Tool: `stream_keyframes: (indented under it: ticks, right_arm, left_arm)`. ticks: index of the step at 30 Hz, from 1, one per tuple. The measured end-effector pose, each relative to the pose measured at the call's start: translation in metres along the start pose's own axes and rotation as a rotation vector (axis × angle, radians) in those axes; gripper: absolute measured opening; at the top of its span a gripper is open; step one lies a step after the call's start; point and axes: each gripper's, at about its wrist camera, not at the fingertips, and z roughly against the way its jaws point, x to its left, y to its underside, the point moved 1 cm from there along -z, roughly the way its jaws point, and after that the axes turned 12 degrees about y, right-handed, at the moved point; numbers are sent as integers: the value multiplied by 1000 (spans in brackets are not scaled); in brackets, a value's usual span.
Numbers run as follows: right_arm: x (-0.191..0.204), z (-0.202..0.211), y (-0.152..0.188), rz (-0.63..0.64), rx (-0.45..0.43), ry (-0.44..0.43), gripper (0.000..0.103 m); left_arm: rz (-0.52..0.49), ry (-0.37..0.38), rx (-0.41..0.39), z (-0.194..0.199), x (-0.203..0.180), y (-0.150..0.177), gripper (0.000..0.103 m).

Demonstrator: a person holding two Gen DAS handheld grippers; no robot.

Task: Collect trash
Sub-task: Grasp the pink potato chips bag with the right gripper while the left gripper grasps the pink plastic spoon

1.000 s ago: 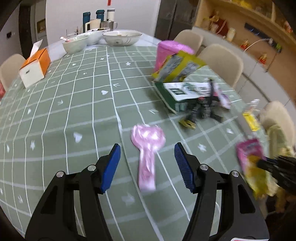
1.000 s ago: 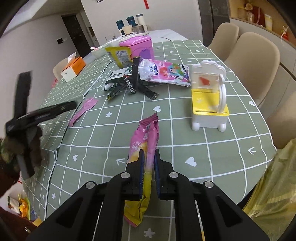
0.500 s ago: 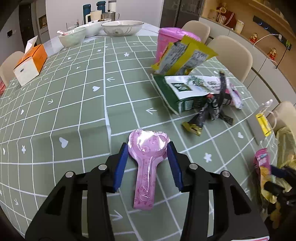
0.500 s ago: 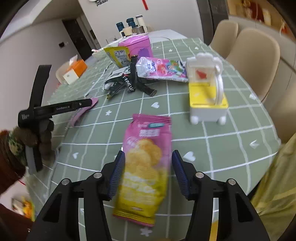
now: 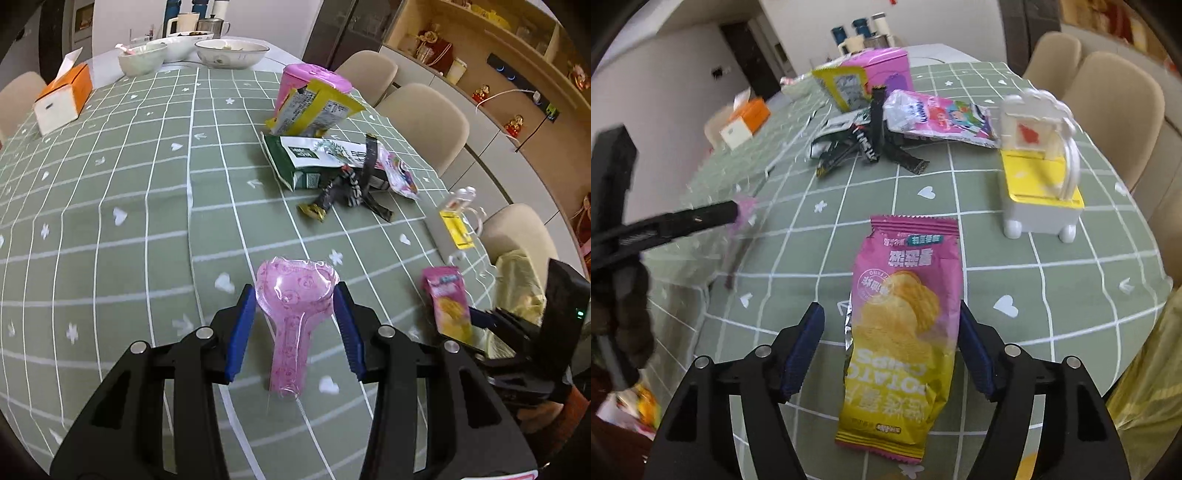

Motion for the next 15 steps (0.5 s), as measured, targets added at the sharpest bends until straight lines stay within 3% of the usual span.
stream_keyframes:
  ticks: [4, 5, 7, 9, 15]
  right_arm:
    - [20, -1, -4, 146, -29, 182, 67]
    - [22, 0, -4, 161, -40, 187, 67]
    - [21, 0, -5, 152, -36, 152, 40]
    - [16, 1, -8, 107, -17, 91, 31]
    - [9, 35, -11, 65, -91, 79, 25]
  left_arm:
    - [24, -4, 3, 10, -1, 15, 42]
    - [27, -6, 2, 13, -1, 18, 42]
    - [29, -12, -1, 17, 0, 22, 42]
    - [26, -19, -6, 21, -1, 25, 42]
    - [17, -15, -46, 42, -6, 25, 42]
